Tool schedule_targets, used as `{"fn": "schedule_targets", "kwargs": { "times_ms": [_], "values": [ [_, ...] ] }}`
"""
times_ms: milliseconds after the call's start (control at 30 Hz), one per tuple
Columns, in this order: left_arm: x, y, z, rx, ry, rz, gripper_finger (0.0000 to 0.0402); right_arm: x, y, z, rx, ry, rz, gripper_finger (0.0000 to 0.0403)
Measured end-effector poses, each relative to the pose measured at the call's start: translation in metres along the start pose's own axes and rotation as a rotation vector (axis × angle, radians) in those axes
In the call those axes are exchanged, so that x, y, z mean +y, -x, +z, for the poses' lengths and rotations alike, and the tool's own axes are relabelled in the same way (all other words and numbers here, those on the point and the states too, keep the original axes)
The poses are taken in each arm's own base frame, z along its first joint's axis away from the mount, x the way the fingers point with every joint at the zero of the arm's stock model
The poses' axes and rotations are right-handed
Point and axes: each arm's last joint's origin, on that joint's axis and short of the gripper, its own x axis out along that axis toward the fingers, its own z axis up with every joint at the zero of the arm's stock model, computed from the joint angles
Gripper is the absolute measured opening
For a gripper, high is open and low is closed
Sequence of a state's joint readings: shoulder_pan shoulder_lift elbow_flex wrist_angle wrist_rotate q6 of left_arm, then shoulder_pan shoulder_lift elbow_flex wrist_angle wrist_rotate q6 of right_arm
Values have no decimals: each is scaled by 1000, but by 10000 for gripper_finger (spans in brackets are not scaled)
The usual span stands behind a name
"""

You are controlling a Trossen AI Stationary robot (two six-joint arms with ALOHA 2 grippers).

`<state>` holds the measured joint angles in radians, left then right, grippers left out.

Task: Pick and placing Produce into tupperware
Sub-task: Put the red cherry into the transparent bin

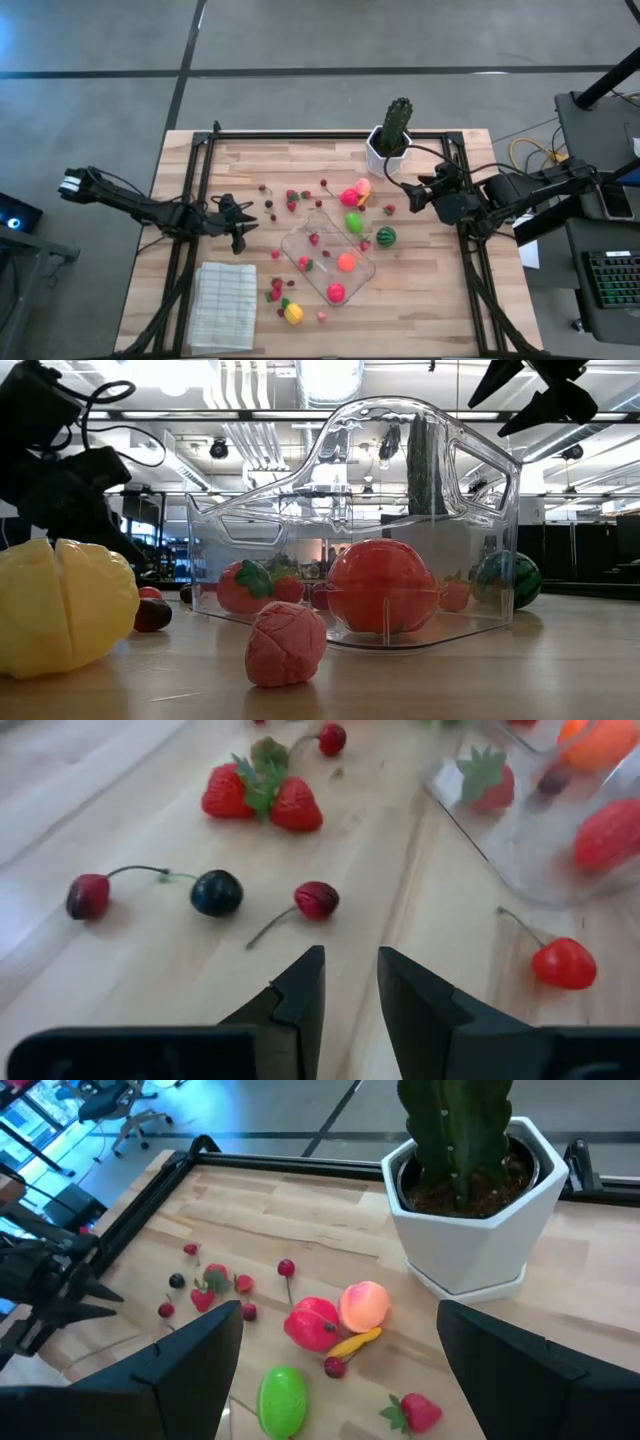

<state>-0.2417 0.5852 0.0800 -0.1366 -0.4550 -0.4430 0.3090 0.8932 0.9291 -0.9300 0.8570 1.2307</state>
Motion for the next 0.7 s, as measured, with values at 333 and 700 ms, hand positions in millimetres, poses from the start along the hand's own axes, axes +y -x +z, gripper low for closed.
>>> {"fn": "schedule_targets", "kwargs": {
  "times_ms": [333, 700],
  "values": [
    [2, 5, 4, -76, -72, -2, 80, 0, 0, 0, -1, 7, 1, 330],
    [2, 4, 2, -69, -77, 0, 80, -1, 1, 1, -7, 91, 3, 330]
  ]
}}
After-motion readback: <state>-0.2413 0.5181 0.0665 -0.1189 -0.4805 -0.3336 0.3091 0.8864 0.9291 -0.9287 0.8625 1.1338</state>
